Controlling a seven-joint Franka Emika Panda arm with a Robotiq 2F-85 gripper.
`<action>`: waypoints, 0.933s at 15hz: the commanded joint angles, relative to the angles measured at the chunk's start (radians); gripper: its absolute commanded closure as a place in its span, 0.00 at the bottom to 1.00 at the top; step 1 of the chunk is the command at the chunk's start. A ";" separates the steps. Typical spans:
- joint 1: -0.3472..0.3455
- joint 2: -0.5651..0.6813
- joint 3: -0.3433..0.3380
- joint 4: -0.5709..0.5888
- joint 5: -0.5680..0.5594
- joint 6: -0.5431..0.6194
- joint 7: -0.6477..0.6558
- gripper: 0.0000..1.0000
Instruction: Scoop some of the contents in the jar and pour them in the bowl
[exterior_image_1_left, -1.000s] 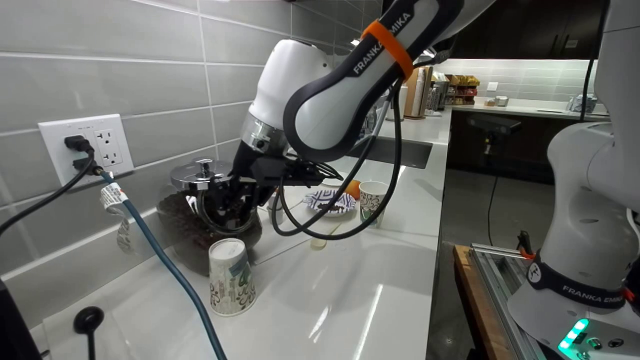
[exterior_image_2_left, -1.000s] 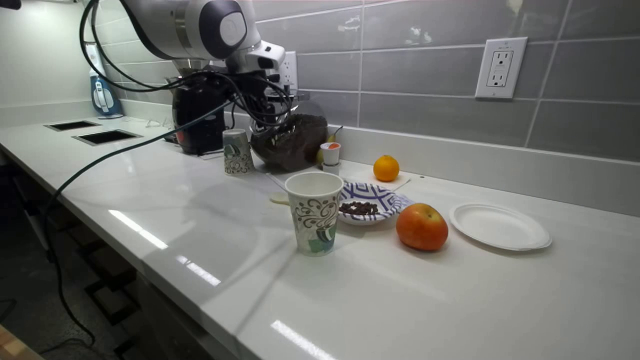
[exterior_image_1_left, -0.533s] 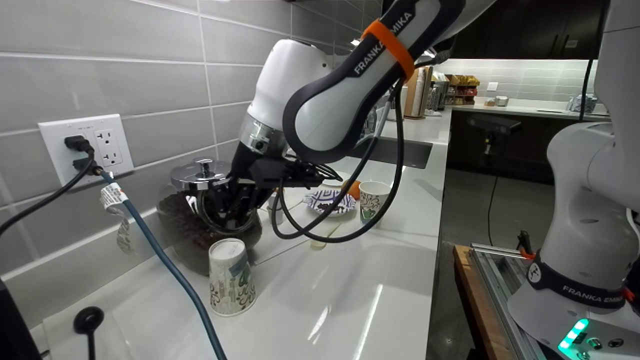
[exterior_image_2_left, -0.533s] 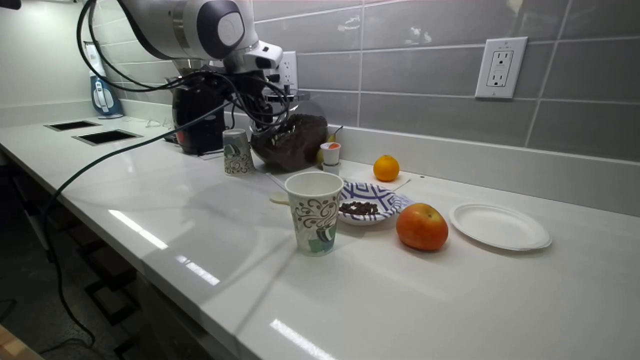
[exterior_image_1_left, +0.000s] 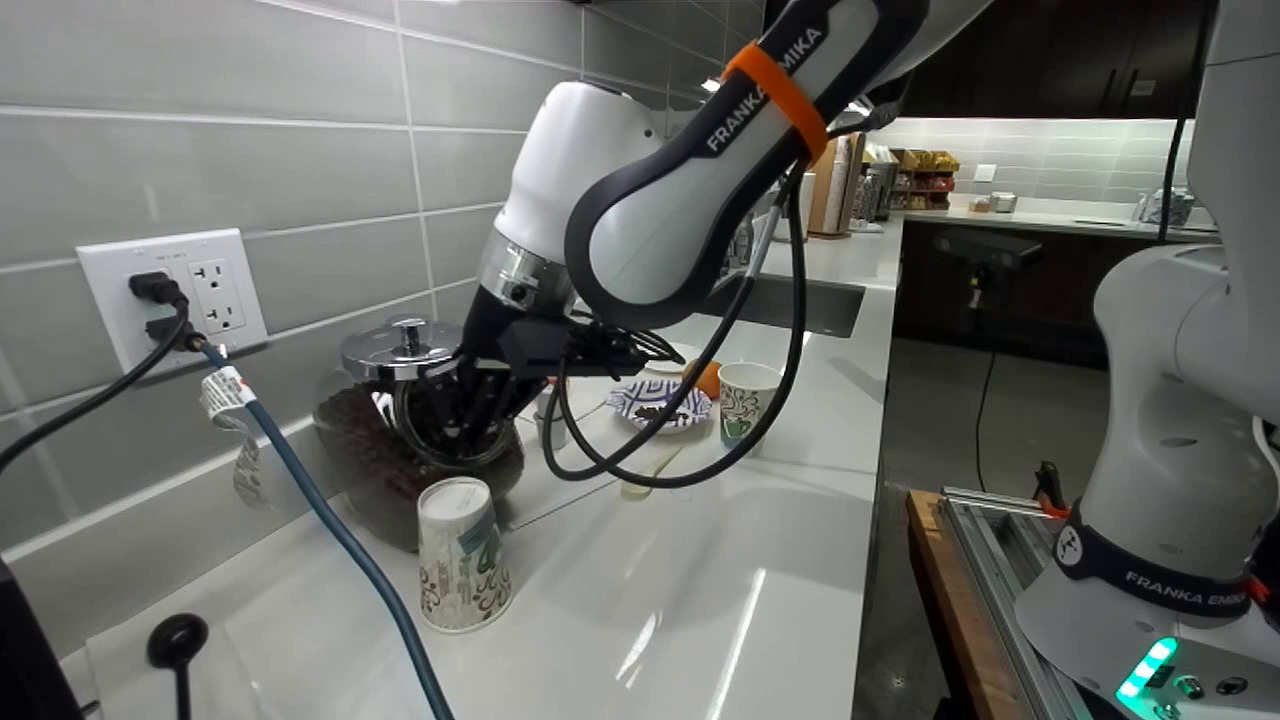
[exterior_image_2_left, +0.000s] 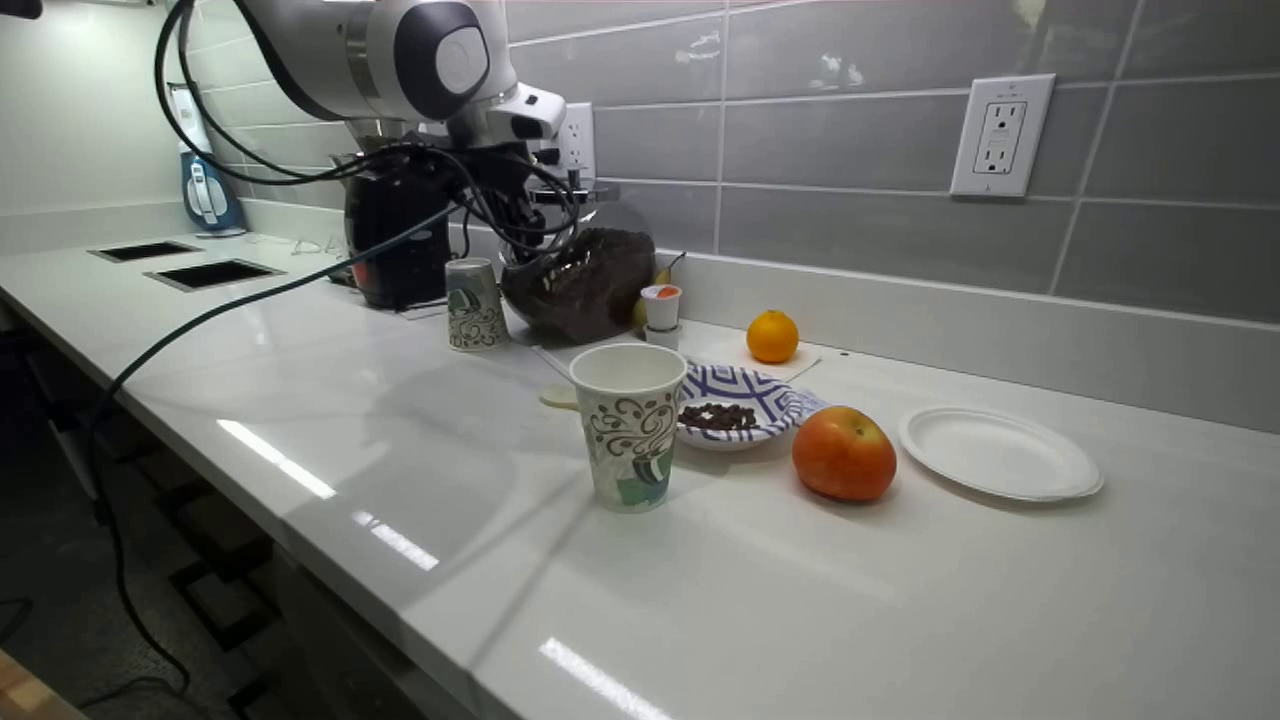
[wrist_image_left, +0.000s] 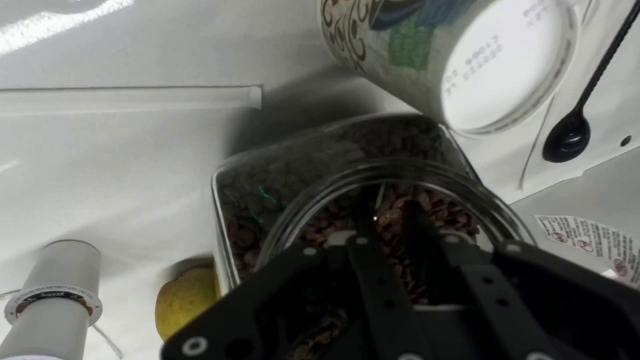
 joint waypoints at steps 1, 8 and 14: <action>0.002 0.016 0.002 0.016 0.024 0.020 -0.016 0.89; 0.004 0.004 -0.007 0.007 0.014 0.012 -0.007 0.98; 0.010 -0.037 -0.012 -0.023 -0.008 0.003 0.026 0.97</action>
